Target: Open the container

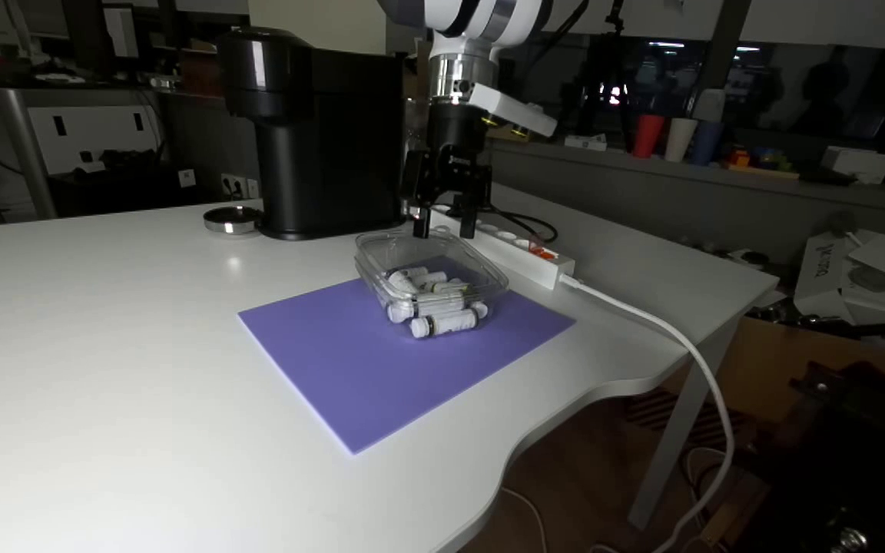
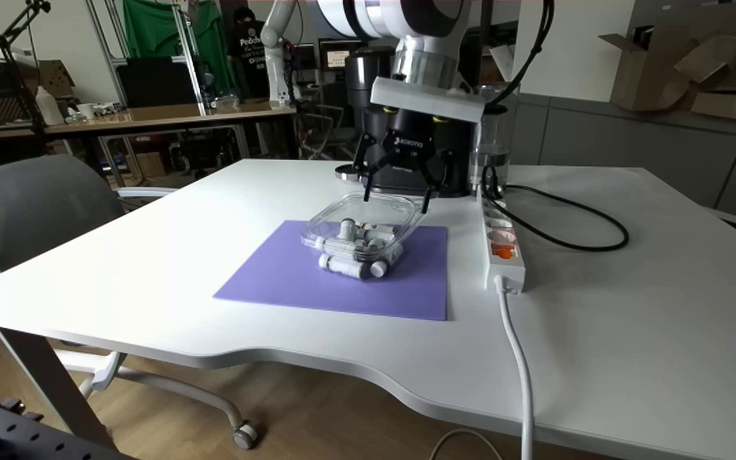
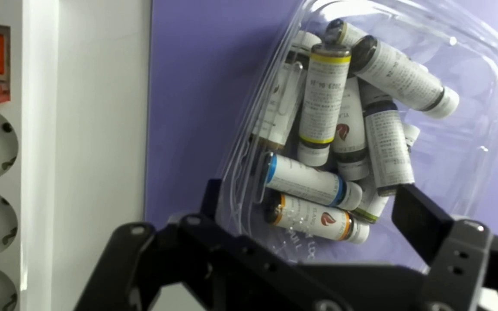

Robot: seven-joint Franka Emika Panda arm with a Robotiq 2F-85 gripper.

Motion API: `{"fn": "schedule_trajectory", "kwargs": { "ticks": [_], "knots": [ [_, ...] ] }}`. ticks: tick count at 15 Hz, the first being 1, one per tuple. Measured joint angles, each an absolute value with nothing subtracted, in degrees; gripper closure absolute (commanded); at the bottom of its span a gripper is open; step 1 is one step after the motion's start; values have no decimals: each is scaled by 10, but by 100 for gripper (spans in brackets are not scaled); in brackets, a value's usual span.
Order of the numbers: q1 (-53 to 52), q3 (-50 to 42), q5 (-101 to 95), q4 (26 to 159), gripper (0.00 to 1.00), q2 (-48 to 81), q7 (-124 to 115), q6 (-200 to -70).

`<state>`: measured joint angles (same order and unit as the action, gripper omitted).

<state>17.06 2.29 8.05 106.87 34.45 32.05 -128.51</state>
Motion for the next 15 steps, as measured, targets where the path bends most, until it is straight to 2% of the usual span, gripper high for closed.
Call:
{"fn": "schedule_trajectory", "kwargs": {
  "ticks": [15],
  "knots": [
    [170,22,79,1034,0,355,335,-1277]
  ]
}}
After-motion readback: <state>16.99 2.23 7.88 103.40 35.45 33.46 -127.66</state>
